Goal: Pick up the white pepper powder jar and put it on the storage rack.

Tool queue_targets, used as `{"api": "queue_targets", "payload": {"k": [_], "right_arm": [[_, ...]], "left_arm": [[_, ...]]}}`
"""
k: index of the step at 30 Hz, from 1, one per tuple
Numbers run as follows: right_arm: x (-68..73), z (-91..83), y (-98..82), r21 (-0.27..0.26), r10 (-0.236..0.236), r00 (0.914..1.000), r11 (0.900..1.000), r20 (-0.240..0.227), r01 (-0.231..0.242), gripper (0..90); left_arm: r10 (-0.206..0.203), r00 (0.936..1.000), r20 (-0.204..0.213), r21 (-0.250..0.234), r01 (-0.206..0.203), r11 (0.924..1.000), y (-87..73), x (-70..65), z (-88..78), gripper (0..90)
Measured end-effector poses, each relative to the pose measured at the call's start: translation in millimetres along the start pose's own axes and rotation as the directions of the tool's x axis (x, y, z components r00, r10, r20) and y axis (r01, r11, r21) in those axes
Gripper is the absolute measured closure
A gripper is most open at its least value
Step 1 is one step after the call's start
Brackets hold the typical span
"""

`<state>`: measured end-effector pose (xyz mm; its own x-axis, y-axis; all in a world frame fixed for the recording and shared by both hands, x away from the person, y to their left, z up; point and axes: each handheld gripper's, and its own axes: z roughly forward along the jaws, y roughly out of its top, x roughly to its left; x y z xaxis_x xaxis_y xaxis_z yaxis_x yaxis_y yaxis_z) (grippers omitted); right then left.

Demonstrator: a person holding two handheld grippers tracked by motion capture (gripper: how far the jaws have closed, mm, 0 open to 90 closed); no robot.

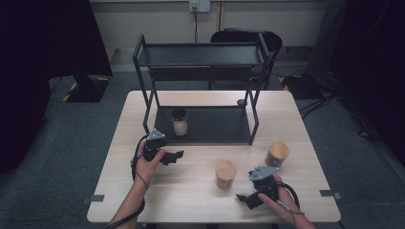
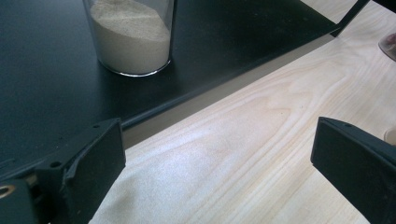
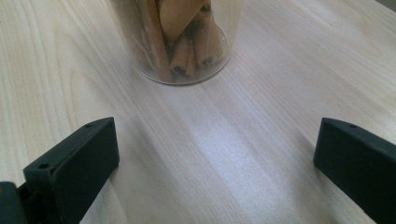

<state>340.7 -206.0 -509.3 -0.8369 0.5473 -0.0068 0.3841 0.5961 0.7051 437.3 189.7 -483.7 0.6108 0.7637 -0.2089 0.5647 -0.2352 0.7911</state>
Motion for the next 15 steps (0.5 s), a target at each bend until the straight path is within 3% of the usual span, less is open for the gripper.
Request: {"api": "queue_targets", "payload": {"k": [15], "right_arm": [[0.0, 0.0, 0.0, 0.0, 0.0, 1.0, 1.0, 0.0, 0.0, 0.0]], "left_arm": [[0.013, 0.9999, 0.007, -0.001, -0.013, 0.9999, -2.2, -3.3, -7.8, 2.8]]}}
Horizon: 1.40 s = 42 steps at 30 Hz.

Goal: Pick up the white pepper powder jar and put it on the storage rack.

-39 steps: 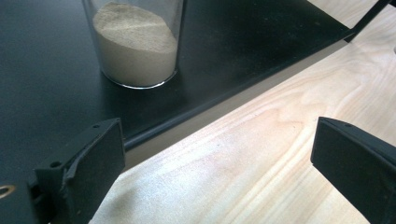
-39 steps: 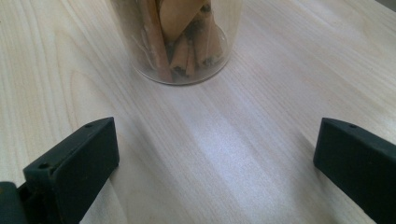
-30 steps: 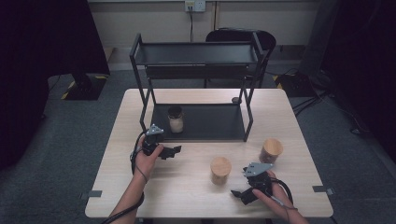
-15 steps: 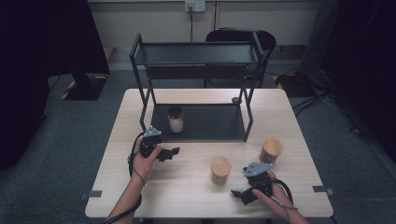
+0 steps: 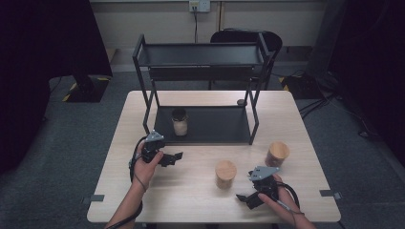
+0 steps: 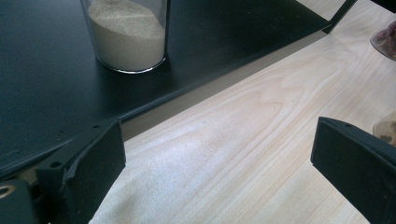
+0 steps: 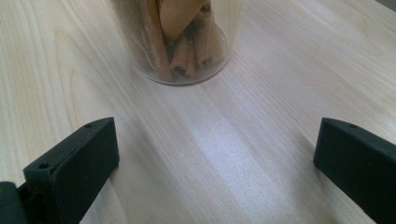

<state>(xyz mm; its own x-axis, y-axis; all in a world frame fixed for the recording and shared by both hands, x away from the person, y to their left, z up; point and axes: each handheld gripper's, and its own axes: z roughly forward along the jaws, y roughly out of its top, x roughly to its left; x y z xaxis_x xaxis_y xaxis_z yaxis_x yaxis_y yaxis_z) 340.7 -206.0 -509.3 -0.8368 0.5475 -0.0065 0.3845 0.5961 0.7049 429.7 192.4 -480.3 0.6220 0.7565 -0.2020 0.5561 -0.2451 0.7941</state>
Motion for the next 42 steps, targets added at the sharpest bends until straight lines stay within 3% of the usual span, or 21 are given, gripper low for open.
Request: {"api": "queue_targets", "payload": {"k": [42], "right_arm": [[0.0, 0.0, 0.0, 0.0, 0.0, 1.0, 1.0, 0.0, 0.0, 0.0]], "left_arm": [[0.012, 0.9996, 0.025, 0.011, -0.013, 0.9999, -19.4, -4.4, -15.3, 2.9]]}}
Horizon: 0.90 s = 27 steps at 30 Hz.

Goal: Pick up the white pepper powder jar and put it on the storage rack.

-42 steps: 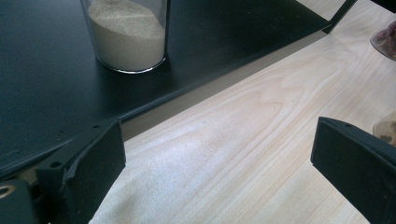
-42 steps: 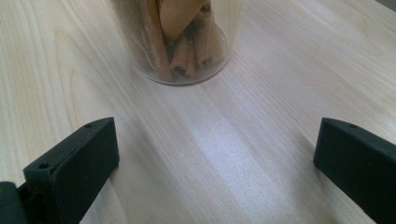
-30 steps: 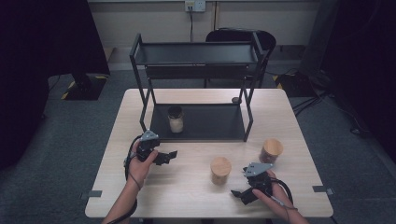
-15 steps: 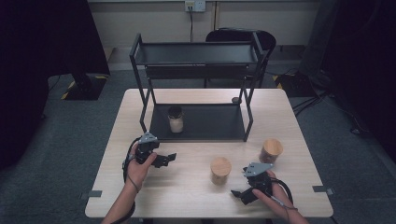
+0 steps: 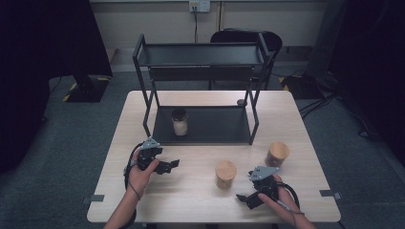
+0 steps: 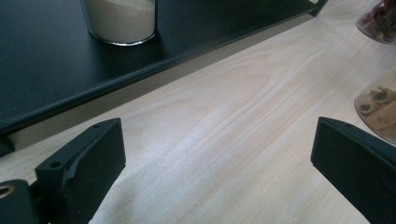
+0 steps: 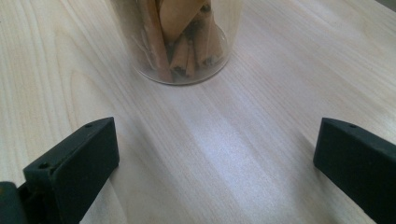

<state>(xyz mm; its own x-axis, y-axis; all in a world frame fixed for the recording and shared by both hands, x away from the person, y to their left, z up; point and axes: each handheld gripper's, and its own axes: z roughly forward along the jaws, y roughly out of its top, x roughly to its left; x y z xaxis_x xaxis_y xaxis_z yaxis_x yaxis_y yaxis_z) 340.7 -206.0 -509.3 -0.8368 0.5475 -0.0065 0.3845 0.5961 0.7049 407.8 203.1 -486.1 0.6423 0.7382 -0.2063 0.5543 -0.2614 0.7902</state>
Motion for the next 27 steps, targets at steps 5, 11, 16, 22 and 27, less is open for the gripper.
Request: {"api": "queue_targets", "payload": {"k": [5, 11, 16, 22, 27], "right_arm": [[0.0, 0.0, 0.0, 0.0, 0.0, 1.0, 1.0, 0.0, 0.0, 0.0], [0.0, 0.0, 0.0, 0.0, 0.0, 1.0, 1.0, 0.0, 0.0, 0.0], [0.0, 0.0, 0.0, 0.0, 0.0, 1.0, 1.0, 0.0, 0.0, 0.0], [0.0, 0.0, 0.0, 0.0, 0.0, 1.0, 1.0, 0.0, 0.0, 0.0], [0.0, 0.0, 0.0, 0.0, 0.0, 1.0, 1.0, 0.0, 0.0, 0.0]], "left_arm": [[0.002, 1.0, 0.002, 0.002, -0.002, 1.0, -1.7, -0.3, -1.1, 2.9], [0.005, 1.0, 0.002, 0.006, -0.005, 1.0, -4.8, -0.6, -2.7, 2.9], [0.001, 1.0, 0.0, 0.01, -0.001, 0.9999, -7.3, -0.5, -3.9, 2.9], [0.004, 1.0, -0.005, 0.013, -0.004, 0.9999, -8.7, -0.2, -5.9, 2.9], [0.007, 0.9999, -0.008, 0.018, -0.007, 0.9998, -11.2, 0.7, -7.5, 2.9]]}}
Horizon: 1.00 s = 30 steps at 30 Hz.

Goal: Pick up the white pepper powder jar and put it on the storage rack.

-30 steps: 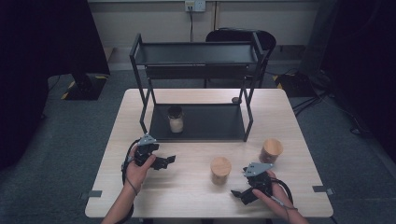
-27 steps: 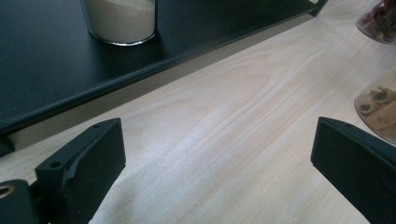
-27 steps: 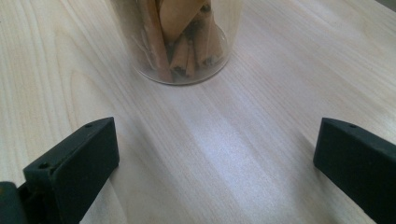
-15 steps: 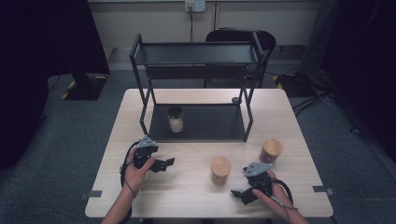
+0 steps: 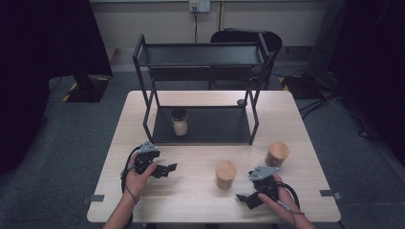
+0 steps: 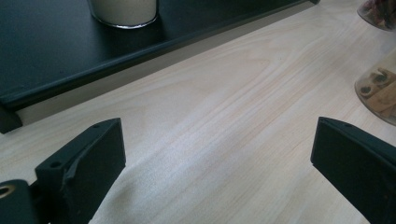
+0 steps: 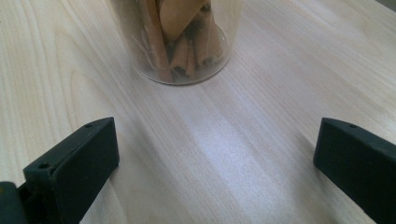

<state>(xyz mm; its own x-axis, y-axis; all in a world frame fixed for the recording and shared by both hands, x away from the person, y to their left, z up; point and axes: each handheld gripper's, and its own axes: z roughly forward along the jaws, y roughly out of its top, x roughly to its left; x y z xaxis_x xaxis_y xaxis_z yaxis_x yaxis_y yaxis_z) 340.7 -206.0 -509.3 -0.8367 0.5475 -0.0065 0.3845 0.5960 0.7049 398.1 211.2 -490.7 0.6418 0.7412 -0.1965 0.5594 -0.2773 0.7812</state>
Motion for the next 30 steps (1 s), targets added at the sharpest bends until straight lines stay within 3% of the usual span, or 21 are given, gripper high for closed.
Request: {"api": "queue_targets", "payload": {"k": [30], "right_arm": [[0.0, 0.0, 0.0, 0.0, 0.0, 1.0, 1.0, 0.0, 0.0, 0.0]], "left_arm": [[0.015, 0.9998, -0.012, 0.019, -0.015, 0.9997, -12.7, 2.3, -10.9, 2.9]]}}
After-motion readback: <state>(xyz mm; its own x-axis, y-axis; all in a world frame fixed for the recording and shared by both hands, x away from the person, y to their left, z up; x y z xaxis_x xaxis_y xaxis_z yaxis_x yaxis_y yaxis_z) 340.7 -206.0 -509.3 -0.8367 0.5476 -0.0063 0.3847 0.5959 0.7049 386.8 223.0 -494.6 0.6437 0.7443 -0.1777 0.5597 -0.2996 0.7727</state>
